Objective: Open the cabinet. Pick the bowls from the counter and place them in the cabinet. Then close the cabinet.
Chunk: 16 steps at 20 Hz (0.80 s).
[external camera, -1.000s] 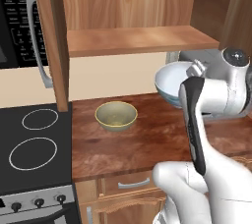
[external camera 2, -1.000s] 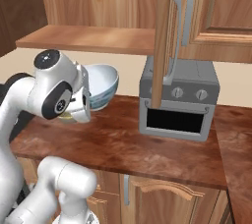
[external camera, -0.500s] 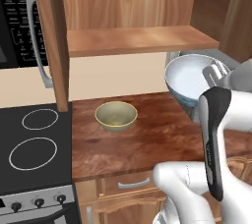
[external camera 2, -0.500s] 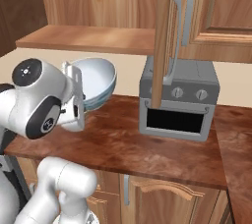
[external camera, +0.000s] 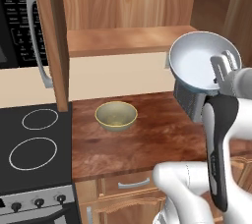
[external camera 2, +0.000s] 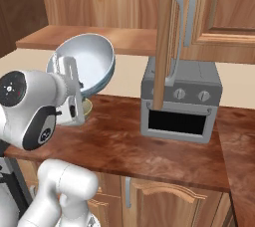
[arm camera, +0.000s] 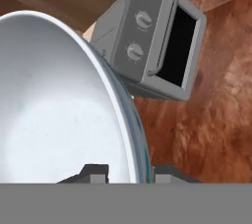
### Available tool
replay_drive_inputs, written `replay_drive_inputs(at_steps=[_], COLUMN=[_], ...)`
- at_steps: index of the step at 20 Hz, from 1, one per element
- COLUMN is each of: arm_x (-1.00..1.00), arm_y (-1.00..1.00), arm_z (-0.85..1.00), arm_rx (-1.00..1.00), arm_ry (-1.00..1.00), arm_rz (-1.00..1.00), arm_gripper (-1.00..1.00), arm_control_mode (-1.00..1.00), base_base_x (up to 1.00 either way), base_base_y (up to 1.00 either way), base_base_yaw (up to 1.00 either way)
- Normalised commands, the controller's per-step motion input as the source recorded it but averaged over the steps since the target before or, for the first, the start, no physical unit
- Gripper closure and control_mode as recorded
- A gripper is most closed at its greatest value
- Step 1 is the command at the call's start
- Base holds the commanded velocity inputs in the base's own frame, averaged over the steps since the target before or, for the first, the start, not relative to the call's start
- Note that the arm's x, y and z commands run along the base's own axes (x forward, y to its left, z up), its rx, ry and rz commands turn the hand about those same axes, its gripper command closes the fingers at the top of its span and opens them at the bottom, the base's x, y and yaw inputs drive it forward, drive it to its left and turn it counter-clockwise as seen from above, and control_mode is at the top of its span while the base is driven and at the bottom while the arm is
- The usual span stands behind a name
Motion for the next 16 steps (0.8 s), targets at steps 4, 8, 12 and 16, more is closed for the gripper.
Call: replay_drive_inputs(at_steps=[4,8,12,16], arm_x=[0.00,0.00,0.00,0.06], arm_y=[-0.01,0.00,0.00,0.00], arm_z=[0.69,0.67,0.57,0.32], arm_rx=[0.00,0.00,0.00,0.00], arm_ry=[-0.04,-0.01,0.00,-0.01], arm_rz=[0.00,0.00,0.00,0.02], arm_gripper=[1.00,1.00,1.00,1.00], arm_control_mode=[-1.00,-1.00,-1.00,-1.00], base_base_x=[0.00,0.00,0.00,0.00], base_base_y=[0.00,0.00,0.00,0.00], base_base_yaw=[0.00,0.00,0.00,0.00])
